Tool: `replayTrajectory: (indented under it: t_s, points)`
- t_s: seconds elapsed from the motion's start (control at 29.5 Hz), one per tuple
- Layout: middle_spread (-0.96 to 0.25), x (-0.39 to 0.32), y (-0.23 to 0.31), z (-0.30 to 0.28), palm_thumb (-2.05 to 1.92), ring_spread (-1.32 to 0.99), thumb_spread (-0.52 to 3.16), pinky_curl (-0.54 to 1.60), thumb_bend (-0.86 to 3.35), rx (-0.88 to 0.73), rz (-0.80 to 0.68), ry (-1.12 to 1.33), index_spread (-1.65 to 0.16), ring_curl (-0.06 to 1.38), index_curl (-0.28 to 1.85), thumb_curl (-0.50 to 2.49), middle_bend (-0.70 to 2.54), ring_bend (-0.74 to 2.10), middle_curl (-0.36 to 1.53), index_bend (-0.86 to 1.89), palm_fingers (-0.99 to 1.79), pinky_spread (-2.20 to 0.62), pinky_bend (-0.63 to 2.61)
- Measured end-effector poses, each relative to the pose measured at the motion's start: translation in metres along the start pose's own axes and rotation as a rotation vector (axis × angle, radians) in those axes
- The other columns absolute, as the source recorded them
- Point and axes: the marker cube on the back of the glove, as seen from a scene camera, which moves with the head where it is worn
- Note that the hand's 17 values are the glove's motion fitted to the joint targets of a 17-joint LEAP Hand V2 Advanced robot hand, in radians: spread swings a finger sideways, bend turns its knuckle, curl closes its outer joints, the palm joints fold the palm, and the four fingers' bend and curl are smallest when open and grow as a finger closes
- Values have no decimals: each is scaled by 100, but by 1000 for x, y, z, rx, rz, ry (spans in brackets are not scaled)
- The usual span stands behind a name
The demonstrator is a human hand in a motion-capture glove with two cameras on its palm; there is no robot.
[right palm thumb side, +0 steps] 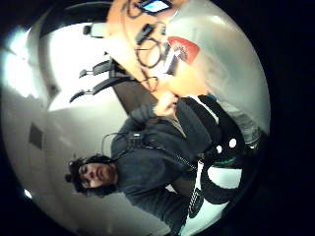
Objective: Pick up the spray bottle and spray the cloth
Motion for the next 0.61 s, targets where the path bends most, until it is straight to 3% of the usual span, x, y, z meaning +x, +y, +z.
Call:
replayTrajectory:
  t_s: [0.14, 0.31, 0.61]
  points:
    - [-20, -20, -26, -6, 68, -17, 134, 38, -1, 108, -105, -148, -26, 42, 39, 23, 53, 73, 49, 14, 130, -23, 50]
    - [-20, -33, -89, 11, 65, -16, 132, 38, -2, 414, -250, -451, -27, 41, 39, 22, 52, 69, 49, 14, 123, -18, 49]
    - [-19, -1, -103, 41, 63, -17, 130, 38, -2, 851, -229, -652, -27, 40, 38, 21, 50, 65, 48, 13, 122, -16, 49]
